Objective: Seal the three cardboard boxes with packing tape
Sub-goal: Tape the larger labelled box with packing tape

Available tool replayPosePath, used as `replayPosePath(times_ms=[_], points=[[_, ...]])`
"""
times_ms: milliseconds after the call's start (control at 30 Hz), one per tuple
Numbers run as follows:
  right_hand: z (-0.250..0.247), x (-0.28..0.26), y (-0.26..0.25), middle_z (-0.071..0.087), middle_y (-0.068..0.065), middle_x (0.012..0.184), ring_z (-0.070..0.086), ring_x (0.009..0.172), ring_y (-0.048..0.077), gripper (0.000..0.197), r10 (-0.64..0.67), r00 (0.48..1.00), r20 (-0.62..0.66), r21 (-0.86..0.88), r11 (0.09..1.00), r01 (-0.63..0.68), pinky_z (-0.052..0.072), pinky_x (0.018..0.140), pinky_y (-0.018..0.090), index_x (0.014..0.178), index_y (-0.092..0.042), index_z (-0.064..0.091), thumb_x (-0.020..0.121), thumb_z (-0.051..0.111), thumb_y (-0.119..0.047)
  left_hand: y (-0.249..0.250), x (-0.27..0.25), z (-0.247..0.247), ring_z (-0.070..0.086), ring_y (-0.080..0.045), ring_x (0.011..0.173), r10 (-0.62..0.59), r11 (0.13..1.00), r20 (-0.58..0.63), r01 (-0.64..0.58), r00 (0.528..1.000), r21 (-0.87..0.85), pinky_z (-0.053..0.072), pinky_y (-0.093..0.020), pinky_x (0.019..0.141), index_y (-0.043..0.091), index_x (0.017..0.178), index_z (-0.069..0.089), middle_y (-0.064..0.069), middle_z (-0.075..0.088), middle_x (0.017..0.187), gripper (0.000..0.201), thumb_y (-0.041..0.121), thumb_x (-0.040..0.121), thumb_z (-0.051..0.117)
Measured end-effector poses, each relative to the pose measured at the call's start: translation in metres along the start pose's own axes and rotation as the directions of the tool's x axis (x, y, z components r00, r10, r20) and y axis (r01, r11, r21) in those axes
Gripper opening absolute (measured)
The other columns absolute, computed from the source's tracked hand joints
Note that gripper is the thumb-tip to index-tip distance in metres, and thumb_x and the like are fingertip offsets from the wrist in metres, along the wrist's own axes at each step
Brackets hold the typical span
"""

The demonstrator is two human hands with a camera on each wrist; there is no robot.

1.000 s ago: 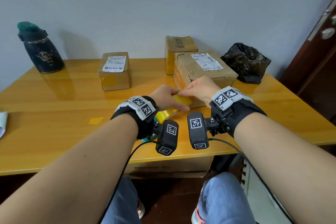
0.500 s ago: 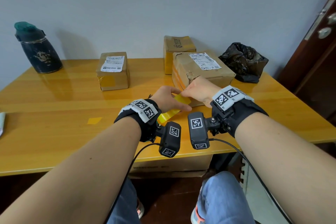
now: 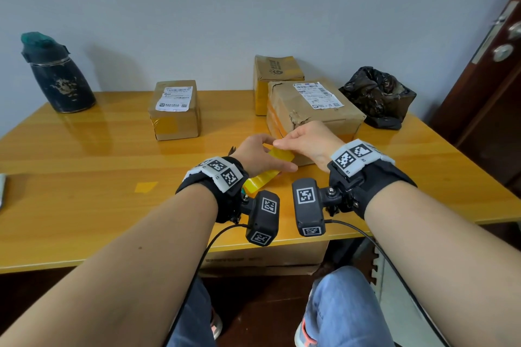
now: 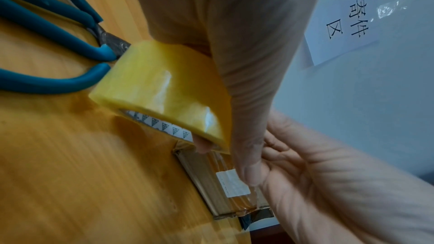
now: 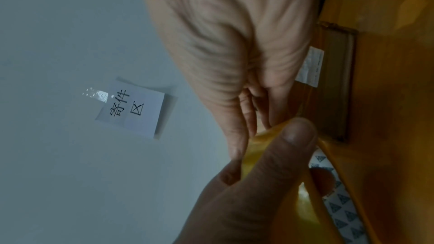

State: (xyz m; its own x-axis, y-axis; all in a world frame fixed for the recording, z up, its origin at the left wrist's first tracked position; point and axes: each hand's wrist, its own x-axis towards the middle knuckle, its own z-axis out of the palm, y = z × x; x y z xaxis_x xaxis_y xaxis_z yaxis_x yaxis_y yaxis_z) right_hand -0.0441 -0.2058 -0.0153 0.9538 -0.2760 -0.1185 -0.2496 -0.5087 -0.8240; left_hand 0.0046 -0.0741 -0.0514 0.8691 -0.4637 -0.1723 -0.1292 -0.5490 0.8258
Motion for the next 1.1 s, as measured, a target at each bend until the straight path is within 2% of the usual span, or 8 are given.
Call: replayPosePath(times_ms=[100,333,467,567,633,767,933,1100], points=[[0.002,0.000,-0.003,0.069,0.011,0.112,0.060,0.111,0.019,0.029,-0.009,0.999,-0.031,-0.047,0.999,0.007,0.043,0.088,0.028,0.100,-0.003,0.073,0.079,0.077,-0.022,0.000,-0.001,0.000,0.048,-0.011,0.106,-0.003,1.000,0.003,0.003,1.000,-0.010,0.043,-0.032,0.089,0.026,0.126,0.052,0.006,0.051,0.112,0.077,0.038,0.060,0.089],[0.006,0.006,-0.005,0.067,0.017,0.113,0.061,0.111,0.027,0.027,-0.028,0.999,-0.019,-0.148,0.989,0.025,0.047,0.099,0.040,0.105,0.003,0.069,0.087,0.068,-0.016,-0.001,-0.002,-0.002,0.046,-0.011,0.106,-0.008,1.000,0.004,0.008,1.000,-0.017,0.043,-0.034,0.093,0.026,0.126,0.053,0.005,0.050,0.113,0.075,0.037,0.060,0.089],[0.004,0.004,0.002,0.067,0.024,0.110,0.061,0.109,0.032,0.028,-0.057,0.998,-0.009,-0.103,0.993,0.056,0.046,0.089,0.034,0.101,0.010,0.069,0.087,0.067,-0.015,-0.002,-0.002,-0.004,0.046,-0.012,0.108,0.004,1.000,0.008,-0.004,1.000,-0.018,0.043,-0.035,0.095,0.030,0.129,0.052,0.004,0.050,0.114,0.077,0.036,0.061,0.088],[0.004,0.007,0.008,0.063,0.031,0.110,0.058,0.110,0.040,0.033,-0.049,0.999,-0.019,-0.040,0.998,0.048,0.047,0.095,0.045,0.098,0.016,0.066,0.084,0.067,-0.013,-0.003,-0.002,-0.007,0.046,-0.012,0.109,0.021,1.000,0.012,-0.021,1.000,-0.015,0.043,-0.035,0.096,0.031,0.131,0.052,0.004,0.051,0.117,0.078,0.036,0.063,0.088],[0.004,0.008,0.010,0.066,0.029,0.106,0.061,0.106,0.036,0.028,-0.025,0.999,-0.024,0.011,1.000,0.026,0.048,0.097,0.047,0.094,0.013,0.069,0.082,0.068,-0.013,-0.005,-0.002,-0.007,0.044,-0.010,0.110,0.034,0.999,0.020,-0.034,0.999,-0.008,0.042,-0.033,0.094,0.032,0.132,0.052,0.004,0.052,0.122,0.077,0.037,0.063,0.088],[0.005,0.010,0.015,0.070,0.018,0.102,0.064,0.102,0.026,0.020,0.015,1.000,-0.026,0.094,0.995,-0.013,0.050,0.096,0.041,0.094,0.002,0.072,0.081,0.070,-0.013,-0.006,-0.003,-0.008,0.045,-0.009,0.111,0.039,0.999,0.021,-0.039,0.999,0.004,0.042,-0.033,0.095,0.033,0.131,0.053,0.002,0.053,0.127,0.075,0.036,0.064,0.087],[0.006,0.013,0.022,0.071,0.016,0.100,0.065,0.101,0.025,0.019,0.007,1.000,-0.014,0.135,0.991,-0.005,0.050,0.097,0.042,0.094,0.001,0.073,0.081,0.071,-0.013,-0.005,-0.004,-0.011,0.043,-0.013,0.128,0.059,0.998,0.040,-0.060,0.997,0.014,0.036,-0.027,0.092,0.029,0.132,0.054,0.002,0.052,0.135,0.070,0.030,0.069,0.085],[0.012,0.014,0.023,0.071,0.013,0.099,0.064,0.105,0.026,0.016,-0.010,0.998,0.059,0.266,0.964,-0.007,0.047,0.101,0.041,0.088,-0.006,0.072,0.088,0.066,-0.021,-0.005,-0.005,-0.016,0.041,-0.014,0.131,0.054,0.999,0.031,-0.053,0.998,-0.012,0.033,-0.027,0.092,0.028,0.133,0.055,0.003,0.050,0.138,0.069,0.030,0.070,0.084]])
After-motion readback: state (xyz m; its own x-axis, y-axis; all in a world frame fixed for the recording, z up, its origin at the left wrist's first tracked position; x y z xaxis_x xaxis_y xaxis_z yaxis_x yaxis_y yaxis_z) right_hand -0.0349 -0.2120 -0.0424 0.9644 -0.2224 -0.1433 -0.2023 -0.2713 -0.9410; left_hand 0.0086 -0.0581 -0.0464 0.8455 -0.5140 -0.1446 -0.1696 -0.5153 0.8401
